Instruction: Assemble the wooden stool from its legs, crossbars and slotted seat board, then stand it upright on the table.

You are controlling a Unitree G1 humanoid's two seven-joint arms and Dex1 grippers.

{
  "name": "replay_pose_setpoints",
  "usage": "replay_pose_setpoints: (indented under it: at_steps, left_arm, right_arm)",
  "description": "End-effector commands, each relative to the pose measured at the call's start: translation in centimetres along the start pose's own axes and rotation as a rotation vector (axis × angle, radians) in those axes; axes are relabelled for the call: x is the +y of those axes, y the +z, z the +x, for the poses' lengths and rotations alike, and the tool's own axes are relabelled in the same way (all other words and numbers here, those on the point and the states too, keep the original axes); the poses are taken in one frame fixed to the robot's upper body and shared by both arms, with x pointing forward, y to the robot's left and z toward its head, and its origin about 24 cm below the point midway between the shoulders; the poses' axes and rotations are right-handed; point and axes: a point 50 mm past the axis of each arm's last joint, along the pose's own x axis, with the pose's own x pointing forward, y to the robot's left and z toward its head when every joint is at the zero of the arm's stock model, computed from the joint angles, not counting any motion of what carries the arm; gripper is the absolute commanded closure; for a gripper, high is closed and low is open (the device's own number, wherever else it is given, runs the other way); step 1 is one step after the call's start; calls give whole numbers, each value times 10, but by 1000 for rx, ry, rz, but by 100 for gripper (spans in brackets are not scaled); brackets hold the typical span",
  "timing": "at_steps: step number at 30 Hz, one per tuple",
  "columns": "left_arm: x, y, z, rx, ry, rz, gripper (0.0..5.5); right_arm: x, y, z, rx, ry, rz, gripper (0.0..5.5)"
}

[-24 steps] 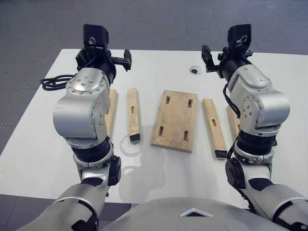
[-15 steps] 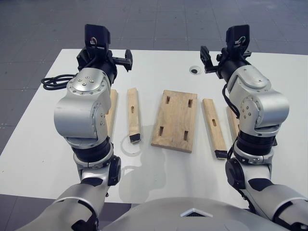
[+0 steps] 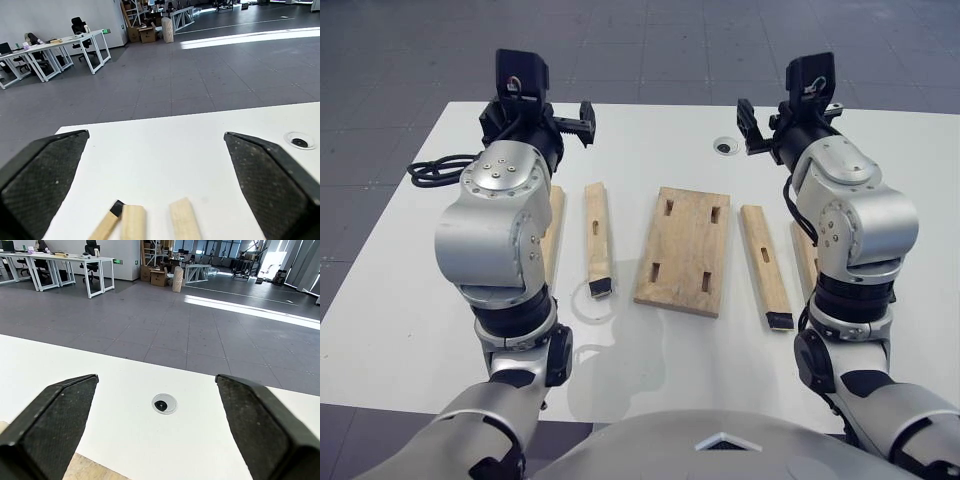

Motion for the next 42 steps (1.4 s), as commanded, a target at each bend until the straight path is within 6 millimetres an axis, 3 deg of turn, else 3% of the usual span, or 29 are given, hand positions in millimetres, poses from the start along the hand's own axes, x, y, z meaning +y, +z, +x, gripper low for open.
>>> replay_pose_setpoints:
  at_steps: [1, 7, 15, 20, 26, 35, 42]
  left_arm:
    - [9, 0, 0, -63, 79, 50, 51]
    - [6, 5, -1, -123, 43, -29, 51]
    - [4, -2, -7, -97, 13, -61, 51]
    - [5, -9, -10, -67, 19, -62, 51]
    - [6, -10, -12, -63, 33, -62, 51]
    - [5, -10, -13, -62, 37, -64, 51]
    - [2, -7, -12, -71, 23, -57, 51]
  right_arm:
    - [1, 5, 0, -38, 23, 2, 119]
    - [-13, -2, -5, -22, 8, 38, 119]
    - [-73, -15, -44, 74, -75, 38, 119]
    - [-112, -66, -83, 313, -68, 79, 119]
    - [-160, -113, -97, 476, -146, 55, 119]
    - [-192, -172, -113, 627, -210, 17, 119]
    - [-187, -216, -145, 761, -173, -11, 119]
